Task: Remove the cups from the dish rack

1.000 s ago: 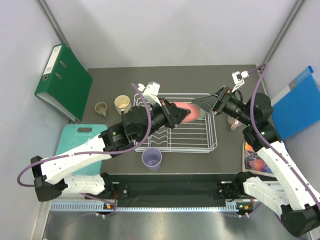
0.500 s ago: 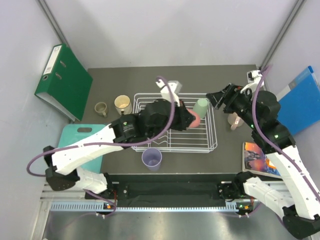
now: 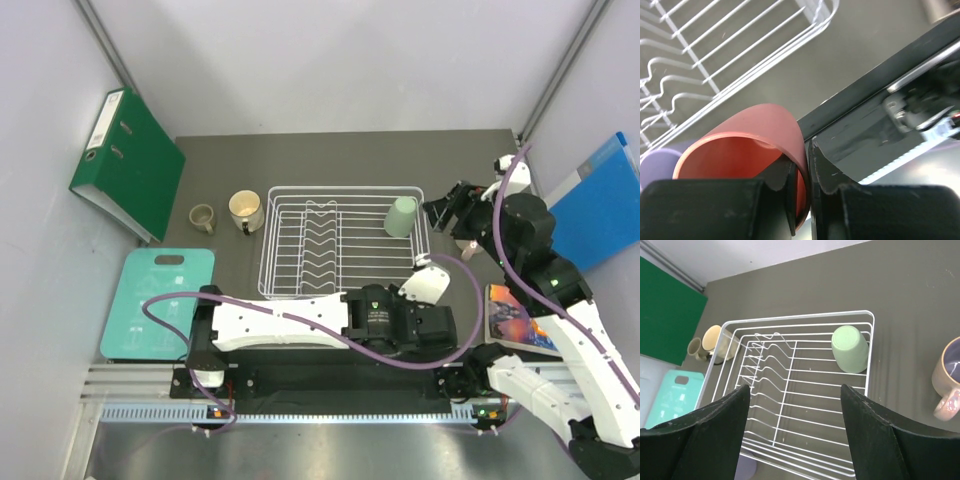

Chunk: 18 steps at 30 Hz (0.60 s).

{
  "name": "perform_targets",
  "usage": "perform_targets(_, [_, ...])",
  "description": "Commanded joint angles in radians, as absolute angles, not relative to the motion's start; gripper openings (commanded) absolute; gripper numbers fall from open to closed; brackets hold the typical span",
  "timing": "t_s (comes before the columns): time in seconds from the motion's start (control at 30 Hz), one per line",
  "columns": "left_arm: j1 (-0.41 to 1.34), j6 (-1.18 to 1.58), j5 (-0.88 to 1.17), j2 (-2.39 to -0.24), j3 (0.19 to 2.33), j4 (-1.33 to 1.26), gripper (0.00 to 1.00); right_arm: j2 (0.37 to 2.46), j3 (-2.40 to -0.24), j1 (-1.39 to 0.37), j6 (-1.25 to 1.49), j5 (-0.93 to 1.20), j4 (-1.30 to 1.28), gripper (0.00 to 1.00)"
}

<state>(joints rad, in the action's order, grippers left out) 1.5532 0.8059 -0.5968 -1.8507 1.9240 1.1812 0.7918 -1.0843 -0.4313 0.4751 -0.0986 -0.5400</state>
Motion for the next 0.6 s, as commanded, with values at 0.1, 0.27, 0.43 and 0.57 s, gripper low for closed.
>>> perform_targets(0.1, [1.546,0.876,-0.640,-1.855,1.850,1.237,0.00,0.770,-1.065,-0.463,0.453,-0.117,-0.520,0.72])
perform_targets(0.27, [1.516,0.856,-0.536,-1.806,1.686,1.047,0.00,0.772,-1.072,-0.479,0.446,-0.130,-0.532,0.72])
perform_targets(0.43, [1.468,0.868,-0.456,-1.775,1.550,0.895,0.00,0.779,-1.111,-0.495,0.423,-0.163,-0.552,0.72])
perform_targets(0.57, [1.425,0.842,-0.428,-1.778,1.517,0.825,0.00,0.787,-1.120,-0.508,0.417,-0.173,-0.552,0.72])
